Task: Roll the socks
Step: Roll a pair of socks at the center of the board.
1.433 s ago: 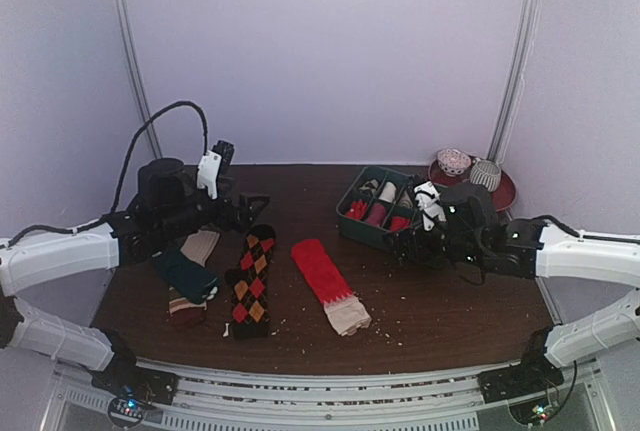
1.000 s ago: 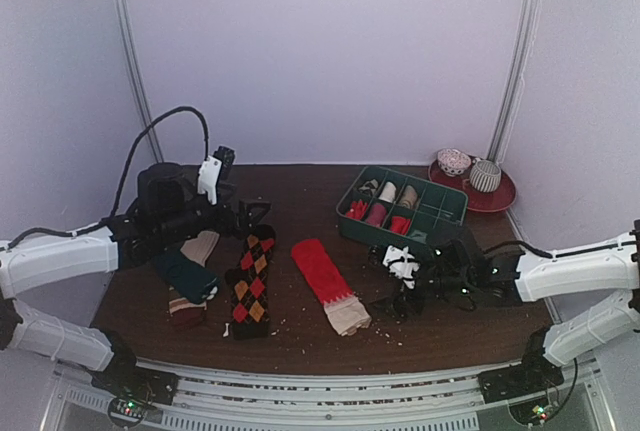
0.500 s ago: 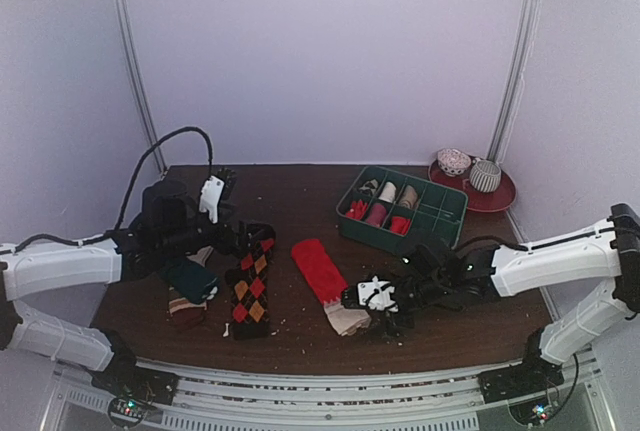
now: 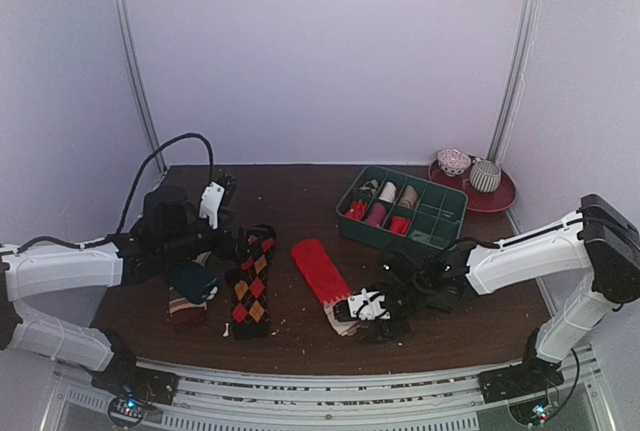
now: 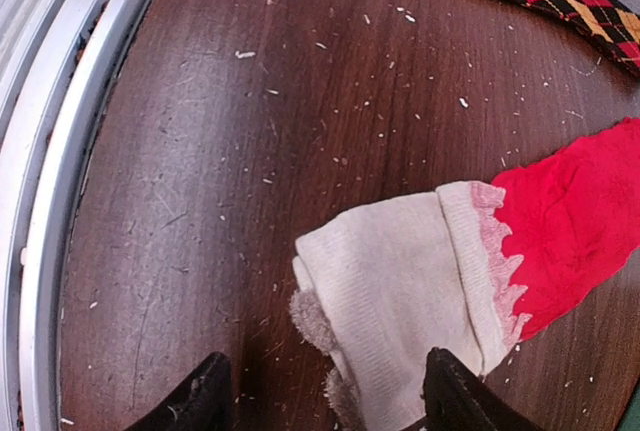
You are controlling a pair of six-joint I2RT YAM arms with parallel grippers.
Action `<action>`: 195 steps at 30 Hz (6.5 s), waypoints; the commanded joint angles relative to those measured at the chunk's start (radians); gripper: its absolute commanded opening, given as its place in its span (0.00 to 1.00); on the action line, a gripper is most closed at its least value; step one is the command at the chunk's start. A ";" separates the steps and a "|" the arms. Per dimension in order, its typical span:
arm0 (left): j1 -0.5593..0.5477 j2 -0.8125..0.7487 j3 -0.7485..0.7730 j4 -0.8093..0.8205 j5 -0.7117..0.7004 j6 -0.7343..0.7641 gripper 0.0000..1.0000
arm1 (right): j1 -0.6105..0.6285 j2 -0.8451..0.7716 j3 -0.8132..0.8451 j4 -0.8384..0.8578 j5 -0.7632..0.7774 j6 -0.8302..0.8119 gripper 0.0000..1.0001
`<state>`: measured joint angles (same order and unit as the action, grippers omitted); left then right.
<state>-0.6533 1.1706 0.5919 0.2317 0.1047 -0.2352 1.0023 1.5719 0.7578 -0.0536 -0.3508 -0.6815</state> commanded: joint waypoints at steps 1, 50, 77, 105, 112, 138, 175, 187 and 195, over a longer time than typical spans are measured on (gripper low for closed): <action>0.007 -0.002 -0.010 0.043 -0.007 0.010 0.98 | -0.011 0.034 0.038 -0.003 0.015 -0.019 0.64; -0.435 0.150 -0.313 0.538 0.128 0.180 0.91 | -0.169 0.597 0.481 -0.461 -0.602 0.788 0.08; -0.551 0.706 -0.095 0.711 0.079 0.284 0.63 | -0.197 0.587 0.434 -0.442 -0.593 0.804 0.07; -0.443 0.680 -0.049 0.357 0.220 -0.133 0.00 | -0.194 0.178 0.196 0.060 -0.489 0.832 0.36; -0.381 0.739 0.062 0.163 0.424 -0.205 0.00 | -0.161 -0.022 -0.077 0.501 -0.407 0.718 0.51; -0.338 0.804 0.089 0.082 0.533 -0.274 0.00 | -0.037 0.201 -0.023 0.304 -0.283 0.299 0.41; -0.498 0.640 -0.099 0.803 -0.057 0.293 0.61 | -0.301 0.487 0.129 0.184 -0.776 1.243 0.04; -0.494 0.755 -0.021 0.775 -0.035 0.297 0.59 | -0.297 0.496 0.136 0.110 -0.791 1.173 0.04; -0.466 0.796 0.008 0.778 0.024 0.262 0.46 | -0.289 0.496 0.117 0.098 -0.786 1.151 0.04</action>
<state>-1.1362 1.9427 0.5686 0.9710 0.0898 0.0399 0.7048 2.0296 0.9119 0.1387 -1.1938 0.4931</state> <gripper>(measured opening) 0.499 0.068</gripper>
